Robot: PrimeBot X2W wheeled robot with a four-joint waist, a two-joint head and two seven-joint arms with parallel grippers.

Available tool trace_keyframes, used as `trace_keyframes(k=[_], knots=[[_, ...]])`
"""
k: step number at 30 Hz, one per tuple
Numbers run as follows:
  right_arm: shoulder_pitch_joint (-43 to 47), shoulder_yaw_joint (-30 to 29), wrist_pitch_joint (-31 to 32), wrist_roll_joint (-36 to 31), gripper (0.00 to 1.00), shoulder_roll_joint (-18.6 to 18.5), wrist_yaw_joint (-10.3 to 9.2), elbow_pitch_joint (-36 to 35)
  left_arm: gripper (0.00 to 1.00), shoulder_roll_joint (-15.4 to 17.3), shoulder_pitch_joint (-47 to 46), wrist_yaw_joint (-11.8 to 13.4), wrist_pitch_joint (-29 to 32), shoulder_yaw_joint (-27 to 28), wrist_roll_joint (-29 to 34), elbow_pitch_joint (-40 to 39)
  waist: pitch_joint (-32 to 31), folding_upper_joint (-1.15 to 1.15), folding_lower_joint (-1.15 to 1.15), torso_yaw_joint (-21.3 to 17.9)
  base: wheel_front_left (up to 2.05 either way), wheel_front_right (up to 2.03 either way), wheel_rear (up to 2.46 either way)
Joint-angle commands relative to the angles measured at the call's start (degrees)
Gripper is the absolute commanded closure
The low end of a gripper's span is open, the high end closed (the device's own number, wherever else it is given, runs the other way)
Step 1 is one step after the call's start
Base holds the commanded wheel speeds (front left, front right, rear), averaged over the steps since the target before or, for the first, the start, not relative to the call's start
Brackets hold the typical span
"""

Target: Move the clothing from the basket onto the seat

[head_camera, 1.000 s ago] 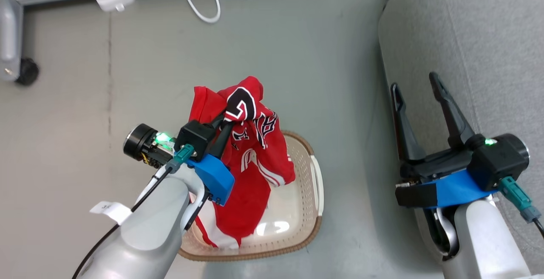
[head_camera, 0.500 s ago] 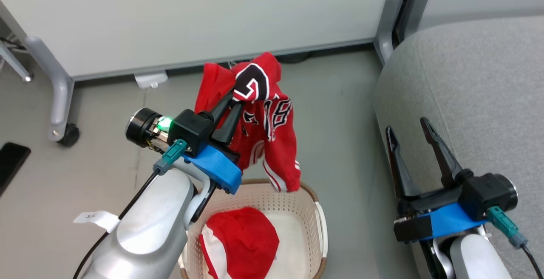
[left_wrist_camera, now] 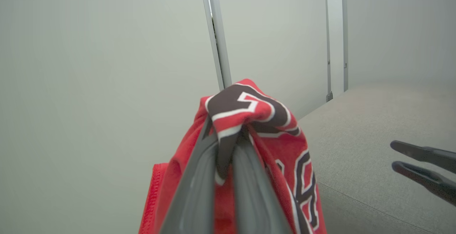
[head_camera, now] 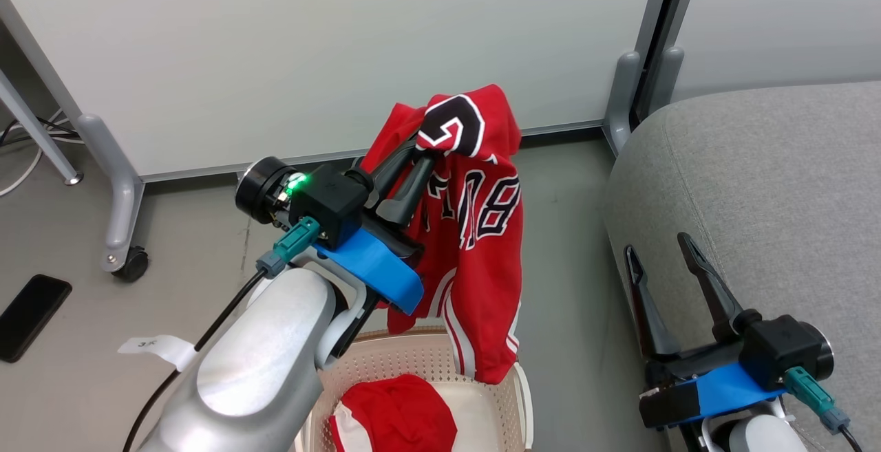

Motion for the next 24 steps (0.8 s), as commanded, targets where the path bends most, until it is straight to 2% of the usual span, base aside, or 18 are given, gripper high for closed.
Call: trace_keyframes(k=[1, 16, 24], knots=[[1.06, -0.13, -0.24, 0.09, 0.00, -0.20, 0.03, -0.15, 1.00, 0.55, -0.09, -0.30, 0.47, -0.09, -0.33, -1.33, -0.13, -0.01, 0.01, 0.09, 0.00, 0.00, 0.00], [-0.03, 0.61, -0.24, 0.11, 0.00, -0.20, 0.03, -1.23, 1.00, 2.01, 1.33, 0.94, 3.16, -1.13, -0.79, -7.64, 0.50, -0.01, 0.01, 0.91, 0.00, 0.00, 0.00], [-4.23, 4.91, -0.24, -0.06, 0.00, -0.20, 0.03, -2.31, 1.00, 1.93, 0.59, 0.97, 3.14, -1.68, -0.91, -7.71, 0.70, -0.01, 0.01, 1.45, 0.00, 0.00, 0.00]])
